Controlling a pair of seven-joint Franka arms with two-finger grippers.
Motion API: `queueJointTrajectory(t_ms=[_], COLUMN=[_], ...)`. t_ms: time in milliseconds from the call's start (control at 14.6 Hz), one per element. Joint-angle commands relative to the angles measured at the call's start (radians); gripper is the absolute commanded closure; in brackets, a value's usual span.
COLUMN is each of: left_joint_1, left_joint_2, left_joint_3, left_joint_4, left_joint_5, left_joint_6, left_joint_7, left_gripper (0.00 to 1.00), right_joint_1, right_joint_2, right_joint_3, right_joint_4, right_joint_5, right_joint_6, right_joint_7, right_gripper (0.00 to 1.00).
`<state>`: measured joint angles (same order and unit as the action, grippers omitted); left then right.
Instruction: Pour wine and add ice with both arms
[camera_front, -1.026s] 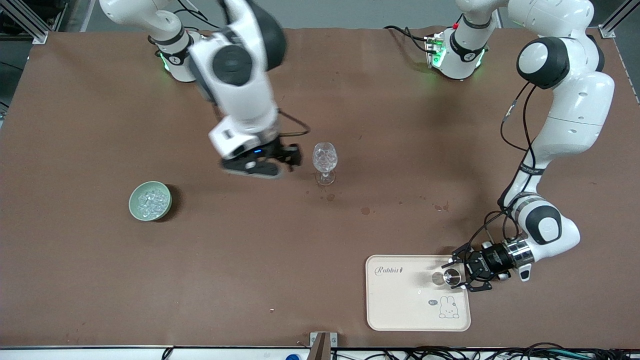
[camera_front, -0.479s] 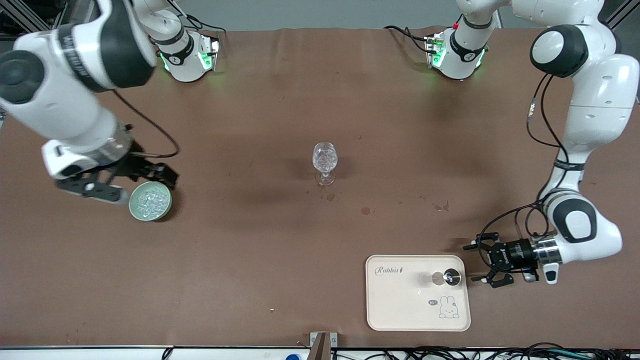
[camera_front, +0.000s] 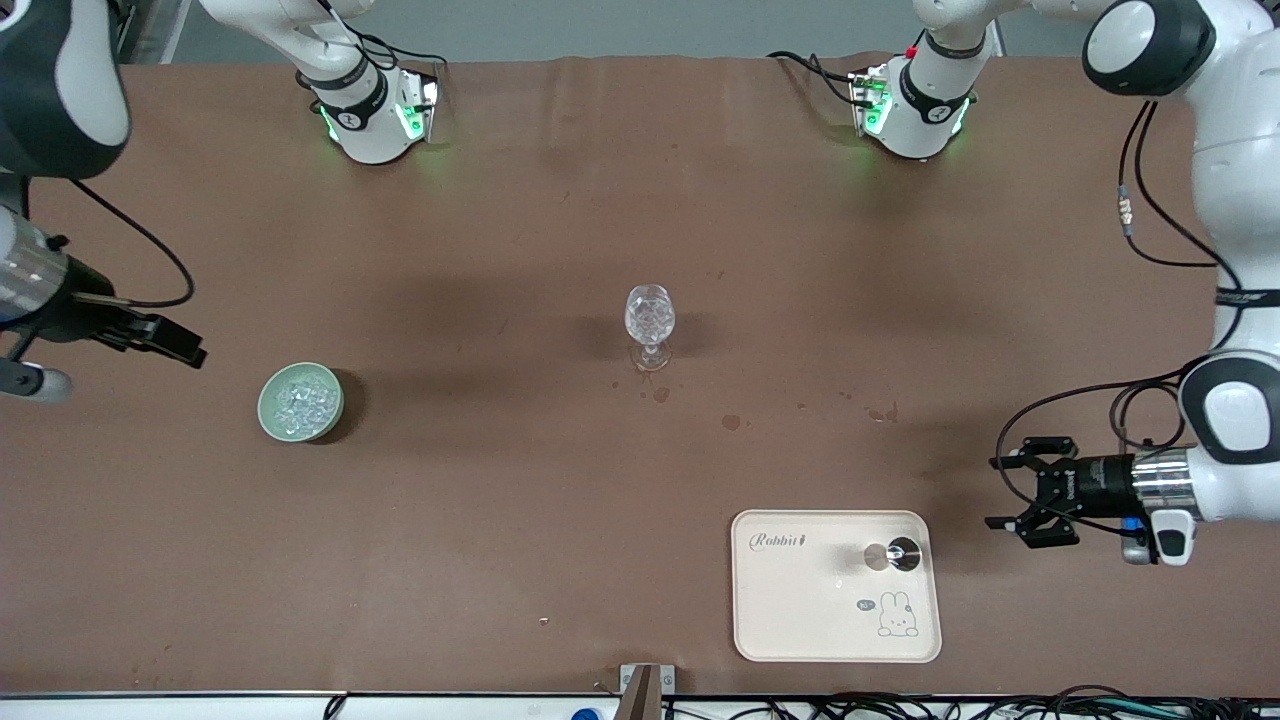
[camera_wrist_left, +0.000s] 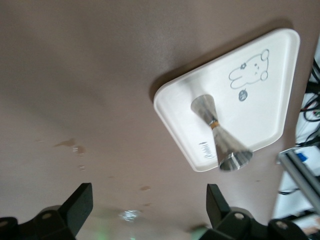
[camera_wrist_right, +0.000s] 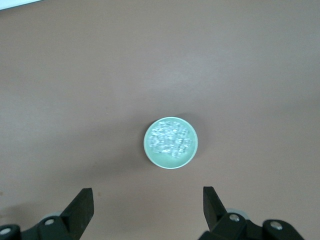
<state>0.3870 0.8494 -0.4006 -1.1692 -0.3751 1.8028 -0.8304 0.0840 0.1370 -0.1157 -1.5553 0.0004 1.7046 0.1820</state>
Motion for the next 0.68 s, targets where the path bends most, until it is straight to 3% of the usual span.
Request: queueJointTrajectory(t_ms=[0,274,616], left_joint_1=[-0.007,-0.037,-0.07], left_joint_2=[-0.137,-0.294,-0.413], left_joint_3=[0.005,-0.012,-0.085], left_joint_4=[-0.027,-0.026,-0.027], left_joint_5=[0.105,0.223,0.395], left_joint_6=[-0.078,-0.184,-0.296], left_joint_7=[0.007,0.134,0.279], left_gripper=[0.0,0.0,0.0], right_joint_1=[-0.078,-0.113,-0.119], right_joint_2=[-0.037,-0.048,-0.05], right_joint_3=[0.022,0.021,0.028], right_joint_4=[-0.028,0.003,0.113], right_joint_5=[-0.007,-0.007,-0.007], right_joint_6=[-0.016,-0.043,-0.221], right_joint_7=[-0.126,-0.225,-0.227], right_gripper=[0.02,0.01,0.0])
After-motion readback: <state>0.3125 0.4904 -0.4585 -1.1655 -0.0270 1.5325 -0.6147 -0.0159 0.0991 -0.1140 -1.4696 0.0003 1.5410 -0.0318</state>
